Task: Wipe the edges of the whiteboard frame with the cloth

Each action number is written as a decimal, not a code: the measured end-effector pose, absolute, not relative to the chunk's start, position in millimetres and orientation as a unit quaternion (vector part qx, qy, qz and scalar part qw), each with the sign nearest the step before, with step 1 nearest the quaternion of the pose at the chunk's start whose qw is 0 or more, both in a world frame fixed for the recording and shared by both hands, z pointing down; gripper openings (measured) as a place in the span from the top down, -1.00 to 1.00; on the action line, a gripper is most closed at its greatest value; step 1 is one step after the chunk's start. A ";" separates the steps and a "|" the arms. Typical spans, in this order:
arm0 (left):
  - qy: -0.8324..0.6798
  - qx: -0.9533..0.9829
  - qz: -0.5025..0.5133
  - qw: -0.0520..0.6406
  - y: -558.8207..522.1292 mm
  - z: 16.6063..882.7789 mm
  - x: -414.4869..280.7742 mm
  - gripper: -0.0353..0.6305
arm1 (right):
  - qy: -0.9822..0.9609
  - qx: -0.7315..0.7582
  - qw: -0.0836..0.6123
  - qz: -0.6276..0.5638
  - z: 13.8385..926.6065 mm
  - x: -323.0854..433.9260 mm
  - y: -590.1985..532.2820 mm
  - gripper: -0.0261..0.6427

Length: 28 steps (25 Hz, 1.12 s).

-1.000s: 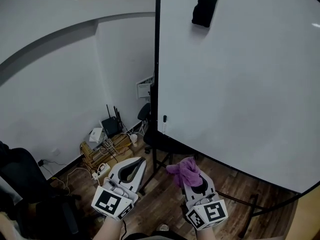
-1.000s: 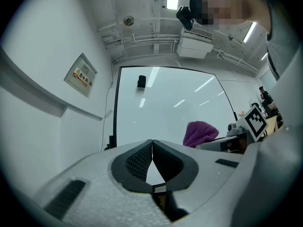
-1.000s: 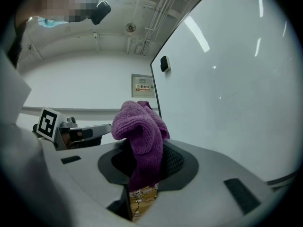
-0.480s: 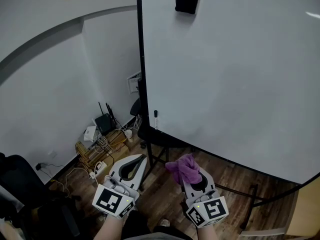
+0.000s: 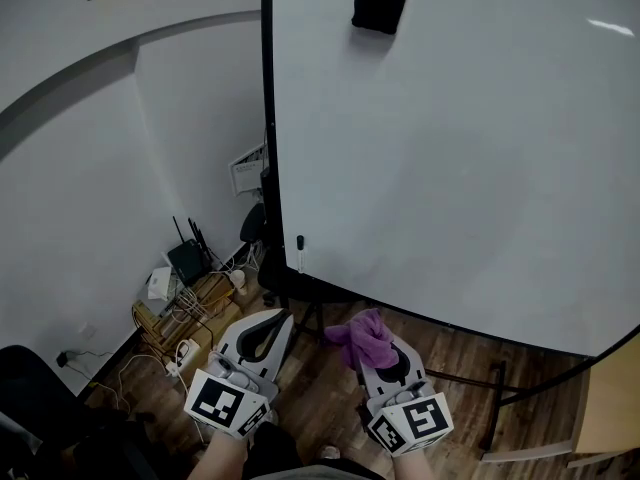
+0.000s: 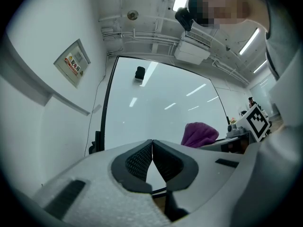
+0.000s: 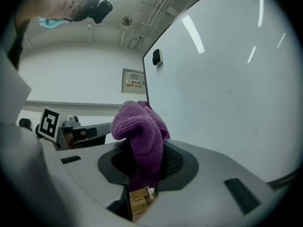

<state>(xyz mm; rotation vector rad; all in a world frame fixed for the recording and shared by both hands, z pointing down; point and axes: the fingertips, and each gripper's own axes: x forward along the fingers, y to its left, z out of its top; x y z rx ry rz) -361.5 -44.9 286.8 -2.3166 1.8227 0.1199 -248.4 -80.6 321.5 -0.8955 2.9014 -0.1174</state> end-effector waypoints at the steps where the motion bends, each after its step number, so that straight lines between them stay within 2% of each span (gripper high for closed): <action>1: 0.611 -0.785 0.041 0.094 -48.5 287.7 -366.5 0.84 | 0.952 -0.299 0.050 -0.039 322.0 -253.8 -83.6 0.63; 12: 0.580 -0.810 0.046 0.080 -89.9 292.3 -437.6 0.84 | 0.939 -0.339 0.039 -0.045 328.1 -320.8 -114.2 0.63; 28: 0.526 -0.847 0.044 0.060 -140.0 306.4 -506.3 0.84 | 0.915 -0.398 0.031 -0.058 342.5 -391.3 -150.1 0.63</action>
